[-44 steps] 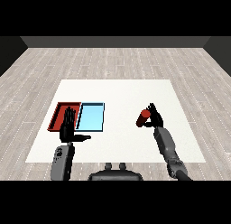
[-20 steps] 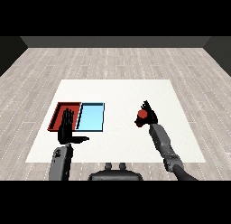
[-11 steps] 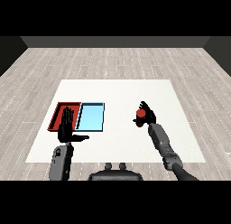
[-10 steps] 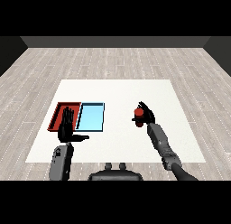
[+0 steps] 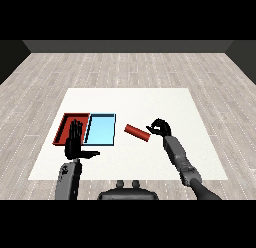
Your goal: Pick the red can and put it in the red box
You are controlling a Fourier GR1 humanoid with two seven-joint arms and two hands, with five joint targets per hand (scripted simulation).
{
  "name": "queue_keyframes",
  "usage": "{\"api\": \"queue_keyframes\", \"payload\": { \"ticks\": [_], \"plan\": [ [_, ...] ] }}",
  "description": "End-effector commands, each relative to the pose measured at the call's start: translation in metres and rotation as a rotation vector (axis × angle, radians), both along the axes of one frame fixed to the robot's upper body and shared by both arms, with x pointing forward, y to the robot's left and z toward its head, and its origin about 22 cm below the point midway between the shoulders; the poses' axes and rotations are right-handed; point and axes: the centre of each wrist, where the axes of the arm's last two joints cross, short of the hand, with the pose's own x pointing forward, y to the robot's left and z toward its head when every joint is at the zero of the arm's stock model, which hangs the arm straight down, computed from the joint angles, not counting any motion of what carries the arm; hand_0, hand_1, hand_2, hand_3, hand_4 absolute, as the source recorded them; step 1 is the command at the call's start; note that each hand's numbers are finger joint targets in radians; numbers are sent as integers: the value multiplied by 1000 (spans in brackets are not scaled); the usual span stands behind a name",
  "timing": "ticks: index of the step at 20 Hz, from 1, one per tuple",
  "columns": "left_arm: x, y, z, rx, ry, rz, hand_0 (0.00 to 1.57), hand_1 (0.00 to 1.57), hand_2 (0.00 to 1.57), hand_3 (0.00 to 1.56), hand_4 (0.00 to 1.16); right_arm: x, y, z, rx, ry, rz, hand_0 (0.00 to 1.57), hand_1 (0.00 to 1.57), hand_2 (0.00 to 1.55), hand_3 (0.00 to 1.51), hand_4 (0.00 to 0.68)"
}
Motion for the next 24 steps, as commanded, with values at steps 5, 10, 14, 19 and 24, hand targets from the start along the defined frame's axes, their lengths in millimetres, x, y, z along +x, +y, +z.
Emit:
{"api": "queue_keyframes", "payload": {
  "ticks": [5, 10, 14, 19, 24],
  "plan": [
    [-7, 15, -2, -4, 9, 18, 0, 0, 0, 0, 0, 2, -1, -2, -53, 32, 10, 1531, 1531, 1468, 1413, 546],
    [2, 12, 0, 2, -6, 9, 0, 0, 0, 0, 0, -1, 17, -9, -63, -3, 3, 1548, 1548, 1475, 1411, 558],
    [0, 11, -3, -10, -1, -26, 0, 0, 0, 0, 0, 4, 1, 22, -55, -116, -28, 1539, 1539, 1469, 1388, 581],
    [-9, -6, -10, -8, 8, -22, 0, 0, 0, 0, 0, 6, 7, 47, -15, -205, -36, 1543, 1543, 1459, 1381, 582],
    [3, -14, 10, 21, 20, 1, 0, 0, 0, 0, 0, 5, -1, 66, 0, -240, -26, 1515, 1515, 1460, 1383, 608]
  ]
}}
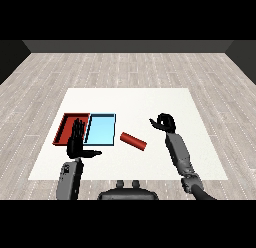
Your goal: Pick the red can and put it in the red box
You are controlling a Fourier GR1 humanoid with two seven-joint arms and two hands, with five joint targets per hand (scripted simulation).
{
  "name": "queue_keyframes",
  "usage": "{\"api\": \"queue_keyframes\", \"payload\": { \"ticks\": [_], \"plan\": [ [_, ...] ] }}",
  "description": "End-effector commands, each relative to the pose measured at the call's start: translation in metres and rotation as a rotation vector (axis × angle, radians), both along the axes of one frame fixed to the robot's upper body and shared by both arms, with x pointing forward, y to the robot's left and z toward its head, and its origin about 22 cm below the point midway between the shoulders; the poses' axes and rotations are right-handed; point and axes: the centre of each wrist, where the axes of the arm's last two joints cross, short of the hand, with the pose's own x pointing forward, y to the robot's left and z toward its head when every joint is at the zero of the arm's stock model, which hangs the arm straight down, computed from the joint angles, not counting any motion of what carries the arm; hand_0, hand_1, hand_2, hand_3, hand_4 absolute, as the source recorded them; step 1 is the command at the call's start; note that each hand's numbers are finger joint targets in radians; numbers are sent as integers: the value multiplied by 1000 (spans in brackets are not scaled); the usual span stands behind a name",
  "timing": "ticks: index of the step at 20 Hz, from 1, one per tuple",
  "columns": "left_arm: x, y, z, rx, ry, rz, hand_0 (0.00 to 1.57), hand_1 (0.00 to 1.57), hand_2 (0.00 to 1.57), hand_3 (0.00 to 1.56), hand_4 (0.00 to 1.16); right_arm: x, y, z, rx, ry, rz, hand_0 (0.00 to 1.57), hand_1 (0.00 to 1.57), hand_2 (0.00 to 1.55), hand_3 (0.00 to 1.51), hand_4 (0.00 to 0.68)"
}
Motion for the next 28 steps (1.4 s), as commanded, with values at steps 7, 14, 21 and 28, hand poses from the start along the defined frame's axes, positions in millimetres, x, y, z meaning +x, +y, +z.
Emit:
{"api": "queue_keyframes", "payload": {
  "ticks": [7, 14, 21, 28],
  "plan": [
    [-1, -59, 33, 32, 19, -143, 0, 0, 0, 0, 0, -35, -40, 73, 31, -240, 27, 1482, 1482, 1429, 1392, 636],
    [11, -59, 45, 60, 53, -154, 0, 0, 0, 0, 0, -54, 81, 79, 82, -261, 24, 1440, 1440, 1405, 1382, 628],
    [9, -106, 40, 114, 112, -170, 0, 0, 0, 0, 0, -68, 131, 70, 70, -313, 33, 1421, 1421, 1410, 1395, 627],
    [14, -126, -3, 118, 176, -215, 0, 0, 0, 0, 0, -84, 126, 86, 102, -322, 59, 1442, 1442, 1430, 1395, 616]
  ]
}}
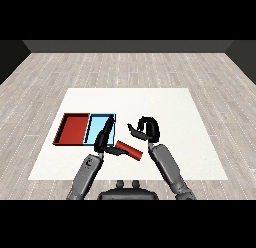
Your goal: Pick the red can and put it in the red box
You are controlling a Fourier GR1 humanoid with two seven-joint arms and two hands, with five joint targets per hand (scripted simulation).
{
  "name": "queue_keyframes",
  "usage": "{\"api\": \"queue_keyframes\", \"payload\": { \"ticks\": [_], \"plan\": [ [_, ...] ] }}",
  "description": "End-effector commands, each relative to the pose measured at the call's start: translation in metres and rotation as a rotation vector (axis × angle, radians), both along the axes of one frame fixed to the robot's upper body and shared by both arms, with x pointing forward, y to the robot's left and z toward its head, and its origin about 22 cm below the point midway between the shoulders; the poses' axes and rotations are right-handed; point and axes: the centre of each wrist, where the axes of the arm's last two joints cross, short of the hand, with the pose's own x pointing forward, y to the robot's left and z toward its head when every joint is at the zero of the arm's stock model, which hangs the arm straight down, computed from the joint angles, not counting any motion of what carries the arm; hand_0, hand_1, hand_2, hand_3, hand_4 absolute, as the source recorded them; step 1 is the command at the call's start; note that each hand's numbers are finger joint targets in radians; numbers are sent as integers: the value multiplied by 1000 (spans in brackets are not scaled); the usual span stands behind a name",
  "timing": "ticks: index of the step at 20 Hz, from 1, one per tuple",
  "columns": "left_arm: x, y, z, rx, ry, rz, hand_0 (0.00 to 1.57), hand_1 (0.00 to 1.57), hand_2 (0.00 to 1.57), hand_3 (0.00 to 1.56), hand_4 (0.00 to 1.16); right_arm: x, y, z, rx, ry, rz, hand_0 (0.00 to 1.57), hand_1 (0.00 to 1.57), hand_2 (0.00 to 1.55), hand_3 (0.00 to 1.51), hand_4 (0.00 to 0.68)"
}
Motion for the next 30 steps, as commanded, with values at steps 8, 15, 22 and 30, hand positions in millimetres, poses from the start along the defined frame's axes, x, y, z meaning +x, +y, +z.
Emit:
{"api": "queue_keyframes", "payload": {
  "ticks": [8, 15, 22, 30],
  "plan": [
    [9, -31, -24, 2, 81, -8, 0, 0, 0, 0, 0, -7, 1, 14, -1, -37, 48, 1462, 1462, 1442, 1391, 659],
    [21, -25, -16, 5, 101, -26, 0, 0, 0, 0, 0, -25, 8, 1, 14, -65, 34, 1464, 1464, 1431, 1384, 660],
    [14, -35, -23, -41, 117, -67, 0, 0, 0, 0, 0, -10, 20, 19, 30, -57, 73, 1454, 1454, 1442, 1394, 666],
    [16, -61, -14, -54, 109, -98, 0, 0, 0, 0, 0, -22, 39, 14, 59, -36, 124, 1515, 1515, 1457, 1416, 660]
  ]
}}
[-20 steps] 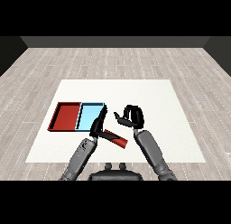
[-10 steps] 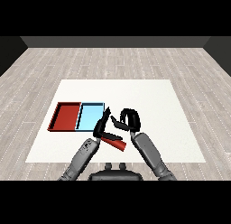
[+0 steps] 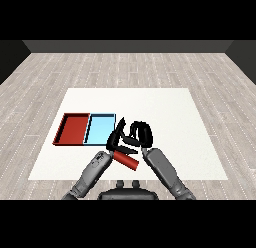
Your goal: Pick the red can and put it in the red box
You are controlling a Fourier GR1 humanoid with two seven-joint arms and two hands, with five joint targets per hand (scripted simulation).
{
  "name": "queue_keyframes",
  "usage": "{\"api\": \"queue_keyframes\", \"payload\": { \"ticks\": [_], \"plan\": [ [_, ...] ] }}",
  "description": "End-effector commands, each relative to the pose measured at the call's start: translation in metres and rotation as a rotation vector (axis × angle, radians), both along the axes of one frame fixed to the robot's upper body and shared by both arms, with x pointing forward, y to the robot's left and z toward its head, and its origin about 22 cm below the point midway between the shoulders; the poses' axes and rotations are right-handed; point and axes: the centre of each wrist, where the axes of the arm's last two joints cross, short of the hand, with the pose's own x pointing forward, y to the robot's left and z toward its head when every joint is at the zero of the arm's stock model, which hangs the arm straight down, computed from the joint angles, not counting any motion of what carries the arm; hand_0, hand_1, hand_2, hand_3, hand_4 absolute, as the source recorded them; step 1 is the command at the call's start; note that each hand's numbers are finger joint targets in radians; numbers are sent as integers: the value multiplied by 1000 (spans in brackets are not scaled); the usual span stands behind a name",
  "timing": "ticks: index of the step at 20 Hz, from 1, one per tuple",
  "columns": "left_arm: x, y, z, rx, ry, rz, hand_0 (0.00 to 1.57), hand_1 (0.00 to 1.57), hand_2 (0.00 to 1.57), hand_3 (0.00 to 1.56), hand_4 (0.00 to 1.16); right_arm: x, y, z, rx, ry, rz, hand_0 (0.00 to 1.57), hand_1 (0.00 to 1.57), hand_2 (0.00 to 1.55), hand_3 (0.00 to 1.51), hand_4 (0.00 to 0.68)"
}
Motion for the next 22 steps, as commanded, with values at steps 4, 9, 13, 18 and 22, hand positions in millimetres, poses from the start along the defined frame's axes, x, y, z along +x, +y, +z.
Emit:
{"api": "queue_keyframes", "payload": {
  "ticks": [4, 9, 13, 18, 22],
  "plan": [
    [-3, 4, -14, -27, 30, -35, 0, 0, 0, 0, 0, -1, 3, -15, 30, -9, 25, 1513, 1513, 1456, 1422, 656],
    [1, -13, -3, -28, 19, -50, 0, 0, 0, 0, 0, 7, 20, -8, -6, 5, 40, 1521, 1521, 1456, 1403, 648],
    [5, -20, -6, -37, 19, 84, 0, 0, 0, 0, 661, 12, 29, -5, -23, 14, 39, 1512, 1512, 1461, 1403, 642],
    [0, -30, -11, -20, 65, 178, 1571, 1571, 1569, 1491, 1126, -1, 28, 2, 12, -3, 52, 1509, 1509, 1454, 1394, 649],
    [-6, -17, -16, -43, 108, 201, 1571, 1571, 1564, 1484, 1116, 2, 38, 6, 4, 26, 38, 1492, 1492, 1442, 1388, 651]
  ]
}}
